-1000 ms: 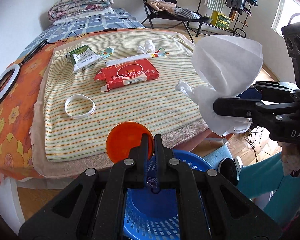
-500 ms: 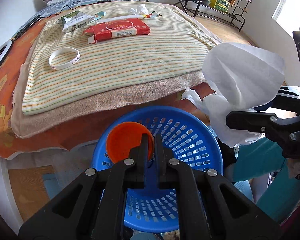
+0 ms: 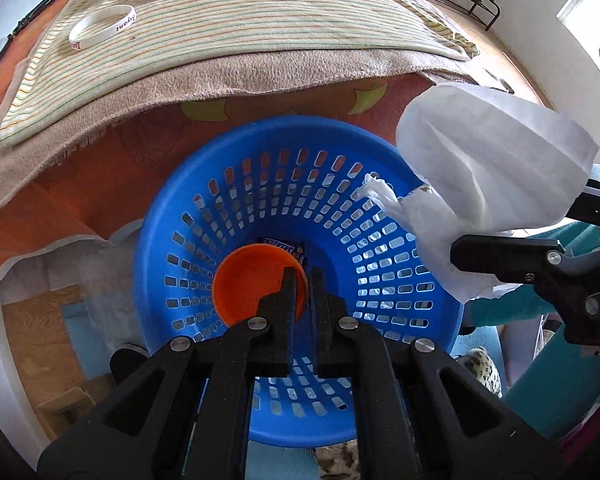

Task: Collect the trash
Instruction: 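Carry cup and bag over the basket and open both grippers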

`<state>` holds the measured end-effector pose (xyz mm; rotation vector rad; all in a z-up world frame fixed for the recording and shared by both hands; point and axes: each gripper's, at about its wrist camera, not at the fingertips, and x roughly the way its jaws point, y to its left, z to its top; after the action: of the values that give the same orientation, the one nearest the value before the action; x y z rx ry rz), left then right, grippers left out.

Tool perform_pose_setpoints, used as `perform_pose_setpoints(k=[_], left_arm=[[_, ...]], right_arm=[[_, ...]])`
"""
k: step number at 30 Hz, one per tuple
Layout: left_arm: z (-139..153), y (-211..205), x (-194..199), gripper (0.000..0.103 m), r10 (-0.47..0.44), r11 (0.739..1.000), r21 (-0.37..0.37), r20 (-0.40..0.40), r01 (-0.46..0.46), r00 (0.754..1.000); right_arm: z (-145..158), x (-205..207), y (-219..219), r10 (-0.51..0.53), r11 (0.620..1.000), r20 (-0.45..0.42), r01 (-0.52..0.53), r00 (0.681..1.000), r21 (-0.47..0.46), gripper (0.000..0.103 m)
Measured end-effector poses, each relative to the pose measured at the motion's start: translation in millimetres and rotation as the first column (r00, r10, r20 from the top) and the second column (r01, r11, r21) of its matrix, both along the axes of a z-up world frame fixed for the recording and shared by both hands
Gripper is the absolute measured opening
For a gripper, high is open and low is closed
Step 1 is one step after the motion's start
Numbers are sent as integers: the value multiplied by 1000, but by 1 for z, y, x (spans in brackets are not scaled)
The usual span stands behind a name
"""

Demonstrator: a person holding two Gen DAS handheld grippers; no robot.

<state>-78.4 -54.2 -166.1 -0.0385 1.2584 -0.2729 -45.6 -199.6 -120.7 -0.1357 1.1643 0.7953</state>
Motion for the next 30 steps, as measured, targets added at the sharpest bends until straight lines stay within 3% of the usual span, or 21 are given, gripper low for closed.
perform_pose_setpoints(k=[9, 11, 13, 15, 18, 26, 30], left_arm=[[-9, 4, 6, 7, 24, 999, 33, -35, -22, 999], [-10, 3, 6, 13, 25, 999, 45, -36, -24, 999], [-10, 3, 7, 32, 25, 998, 54, -27, -23, 999], [-9, 2, 7, 39, 22, 998, 59, -14, -22, 1000], [-8, 1, 7, 39, 18, 998, 65, -9, -17, 1000], [-11, 1, 9, 39, 24, 995, 99, -19, -22, 1000], [-10, 5, 10, 48, 42, 991, 124, -4, -41, 999]], right_arm=[[-17, 2, -2, -7, 999, -43, 6, 999, -33, 33], [-21, 3, -2, -11, 999, -51, 9, 999, -41, 35], [-23, 4, -2, -14, 999, -54, 12, 998, -50, 37], [-24, 6, -3, -17, 998, -57, 14, 998, -55, 41], [-24, 6, -5, -22, 998, -55, 19, 998, -55, 47], [-23, 7, -7, -33, 998, -53, 31, 998, -51, 47], [-22, 7, -10, -38, 998, -49, 36, 998, -48, 47]])
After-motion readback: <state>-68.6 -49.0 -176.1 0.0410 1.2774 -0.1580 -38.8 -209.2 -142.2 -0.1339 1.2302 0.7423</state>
